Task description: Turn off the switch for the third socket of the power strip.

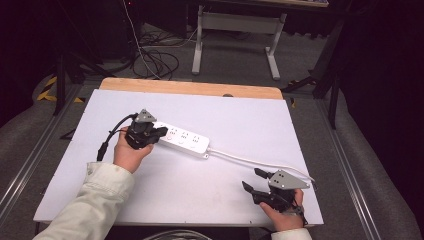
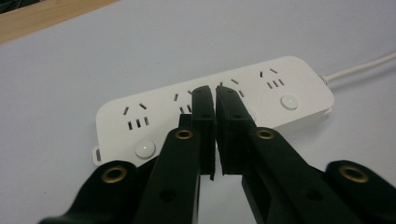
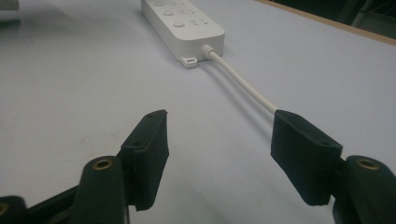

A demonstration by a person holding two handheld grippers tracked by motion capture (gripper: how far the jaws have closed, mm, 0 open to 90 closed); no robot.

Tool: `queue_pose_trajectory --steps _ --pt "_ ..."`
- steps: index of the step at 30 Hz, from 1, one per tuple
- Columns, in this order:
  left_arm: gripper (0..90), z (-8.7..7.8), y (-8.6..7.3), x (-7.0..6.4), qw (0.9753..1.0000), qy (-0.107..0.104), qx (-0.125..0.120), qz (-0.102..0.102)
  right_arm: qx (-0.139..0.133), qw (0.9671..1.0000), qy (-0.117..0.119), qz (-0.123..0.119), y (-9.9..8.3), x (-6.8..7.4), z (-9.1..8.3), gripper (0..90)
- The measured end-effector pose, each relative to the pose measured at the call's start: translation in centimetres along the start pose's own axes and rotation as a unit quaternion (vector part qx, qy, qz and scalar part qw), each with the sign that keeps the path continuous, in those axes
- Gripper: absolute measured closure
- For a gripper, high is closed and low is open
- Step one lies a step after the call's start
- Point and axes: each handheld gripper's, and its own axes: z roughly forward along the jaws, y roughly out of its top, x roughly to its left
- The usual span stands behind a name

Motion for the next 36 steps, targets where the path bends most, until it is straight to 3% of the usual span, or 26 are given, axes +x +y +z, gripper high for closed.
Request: queue_pose_trajectory --steps 2,5,7,10,14,19,23,26,32,36 --pt "83.1 -0.1 0.0 0.0 1.0000 -0.003 0.001 -0.001 0.001 1.0000 0.000 -0.001 0.0 0.0 0.0 37.2" --pt "73.2 -0.7 0.1 -0.2 0.9999 -0.004 -0.012 0.005 0.001 1.0000 -0.001 0.001 0.0 0.0 0.0 37.2" --pt "67.9 -1.2 0.3 -0.5 0.9996 -0.014 -0.025 -0.001 0.001 1.0000 -0.001 0.001 0.0 0.0 0.0 37.2" --pt "62.4 -2.2 0.5 -0.8 0.9989 -0.029 -0.038 0.004 0.001 1.0000 -0.002 -0.002 0.0 0.0 -0.1 37.2" --pt "53.8 -3.6 0.6 -1.3 0.9982 -0.032 -0.050 0.008 0.000 1.0000 -0.002 -0.001 0.0 0.1 -0.1 37.2" --pt "43.2 -5.3 0.7 -1.8 0.9973 -0.045 -0.058 0.002 0.001 1.0000 -0.003 -0.001 0.0 0.1 -0.1 37.2" --pt "32.3 -6.6 0.5 -2.4 0.9972 -0.045 -0.058 0.014 0.000 1.0000 -0.003 0.000 0.0 0.1 -0.1 37.2" --pt "29.1 -7.7 0.2 -2.7 0.9969 -0.036 -0.060 0.037 0.000 1.0000 -0.003 0.000 0.0 0.1 -0.1 37.2" --pt "20.8 -9.7 -0.4 -3.2 0.9947 -0.042 -0.080 0.049 0.001 1.0000 -0.002 0.001 0.0 0.1 -0.1 37.2" --pt "16.8 -10.4 -1.4 -3.3 0.9933 -0.038 -0.085 0.068 0.000 1.0000 -0.002 0.001 0.0 0.1 -0.1 37.2"
